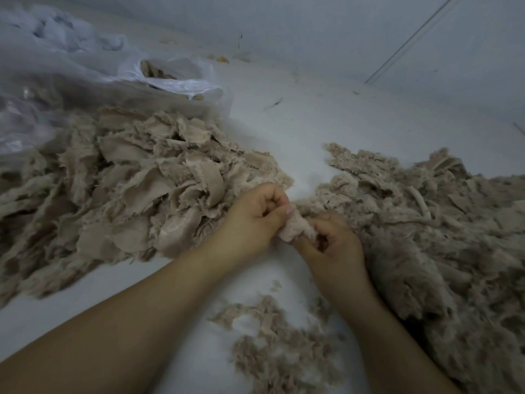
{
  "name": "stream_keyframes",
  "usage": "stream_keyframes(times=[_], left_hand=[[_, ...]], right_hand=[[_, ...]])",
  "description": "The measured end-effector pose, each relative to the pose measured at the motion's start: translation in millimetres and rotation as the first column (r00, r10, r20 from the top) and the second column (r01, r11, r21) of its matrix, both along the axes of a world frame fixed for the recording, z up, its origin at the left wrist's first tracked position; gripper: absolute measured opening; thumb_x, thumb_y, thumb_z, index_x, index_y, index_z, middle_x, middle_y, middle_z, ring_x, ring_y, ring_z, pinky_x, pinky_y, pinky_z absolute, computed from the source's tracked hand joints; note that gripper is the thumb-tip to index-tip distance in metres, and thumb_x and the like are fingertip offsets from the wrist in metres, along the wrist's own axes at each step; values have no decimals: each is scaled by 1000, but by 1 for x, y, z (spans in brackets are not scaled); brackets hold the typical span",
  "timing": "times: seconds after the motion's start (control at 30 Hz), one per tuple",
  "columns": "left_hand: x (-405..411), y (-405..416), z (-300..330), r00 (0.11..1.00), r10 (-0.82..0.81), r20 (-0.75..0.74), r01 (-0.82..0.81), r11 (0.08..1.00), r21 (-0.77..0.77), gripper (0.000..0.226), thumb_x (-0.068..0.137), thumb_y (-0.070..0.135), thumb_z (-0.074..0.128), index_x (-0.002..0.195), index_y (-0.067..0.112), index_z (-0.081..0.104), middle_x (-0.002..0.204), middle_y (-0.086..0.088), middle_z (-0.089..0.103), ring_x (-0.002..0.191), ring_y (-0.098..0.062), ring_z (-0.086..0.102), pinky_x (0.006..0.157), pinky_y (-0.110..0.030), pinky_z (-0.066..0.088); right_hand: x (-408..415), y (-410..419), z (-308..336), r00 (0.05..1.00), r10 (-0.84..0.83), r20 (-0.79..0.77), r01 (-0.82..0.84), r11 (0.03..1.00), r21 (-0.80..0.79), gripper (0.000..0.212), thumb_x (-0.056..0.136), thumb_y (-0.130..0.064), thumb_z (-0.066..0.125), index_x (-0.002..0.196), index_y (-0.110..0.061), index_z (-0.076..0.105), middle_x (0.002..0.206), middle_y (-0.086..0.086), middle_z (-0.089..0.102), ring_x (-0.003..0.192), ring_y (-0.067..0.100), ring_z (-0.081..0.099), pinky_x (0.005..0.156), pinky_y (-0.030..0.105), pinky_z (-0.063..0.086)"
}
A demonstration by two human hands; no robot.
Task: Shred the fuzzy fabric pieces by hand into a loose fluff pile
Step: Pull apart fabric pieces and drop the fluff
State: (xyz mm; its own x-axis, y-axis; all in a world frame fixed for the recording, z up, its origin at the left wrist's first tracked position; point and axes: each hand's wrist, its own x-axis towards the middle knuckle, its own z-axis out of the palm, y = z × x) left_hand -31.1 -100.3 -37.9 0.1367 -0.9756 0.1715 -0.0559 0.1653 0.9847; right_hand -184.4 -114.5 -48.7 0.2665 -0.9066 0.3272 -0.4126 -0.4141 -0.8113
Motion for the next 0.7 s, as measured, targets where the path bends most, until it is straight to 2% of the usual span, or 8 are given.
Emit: stream_keyframes(times=[0.13,0.27,0.33,0.4,0.47,0.53,0.6,0.7], left_hand=[[5,-7,-3,966,162,-202,-159,987,30,23,96,-1,54,75,10,53,46,4,47,34,-8,38,46,-25,35],[14,-8,-3,939,265,-217,-269,963,11,25,94,0,57,73,13,56,49,3,50,37,-9,43,45,-25,41],[9,-3,-1,959,209,-193,-216,976,-16,21,92,-2,61,75,12,57,51,3,53,43,-9,48,46,-23,43],[2,2,1,984,167,-66,-173,981,-90,19,88,-5,64,78,11,62,59,2,58,53,-11,52,55,-26,47],[-5,6,2,984,149,94,-132,976,-173,15,85,-5,67,81,9,67,71,-4,64,64,-18,57,63,-34,50],[-7,10,3,980,84,178,-47,978,-203,12,85,-6,67,86,5,71,79,-10,68,70,-28,62,67,-39,53],[-10,16,4,986,-32,166,66,976,-205,20,89,-8,60,98,6,71,79,-11,69,71,-30,64,66,-38,54],[-10,15,5,994,-93,-60,83,985,-153,33,94,-14,43,114,10,56,71,-9,64,65,-19,62,63,-26,50]], right_hand=[[-5,-6,-6,982,-100,161,89,993,75,21,92,-19,66,71,-17,62,88,11,55,70,17,52,65,27,42],[-6,-8,-6,966,-150,212,128,986,110,25,96,-20,61,71,-20,61,87,15,56,67,11,50,64,23,39],[-5,-6,-6,963,-107,246,76,988,135,21,94,-23,62,73,-20,62,84,16,57,64,11,51,60,25,41],[-4,-2,-3,958,-37,286,-9,987,158,18,91,-32,61,79,-20,66,77,14,62,63,12,55,57,27,46],[-3,2,0,958,32,283,-78,985,153,23,89,-41,59,81,-25,72,72,3,67,64,8,60,59,24,49],[-2,4,3,954,83,289,-123,985,122,25,90,-45,55,79,-34,74,70,-7,70,64,2,62,60,18,49],[-3,4,5,950,92,297,-129,986,108,26,94,-39,57,76,-32,74,67,-7,69,62,6,63,59,20,49],[-4,3,2,956,41,291,-81,989,127,26,99,-21,59,76,-20,72,59,-2,63,51,16,54,49,29,44]])
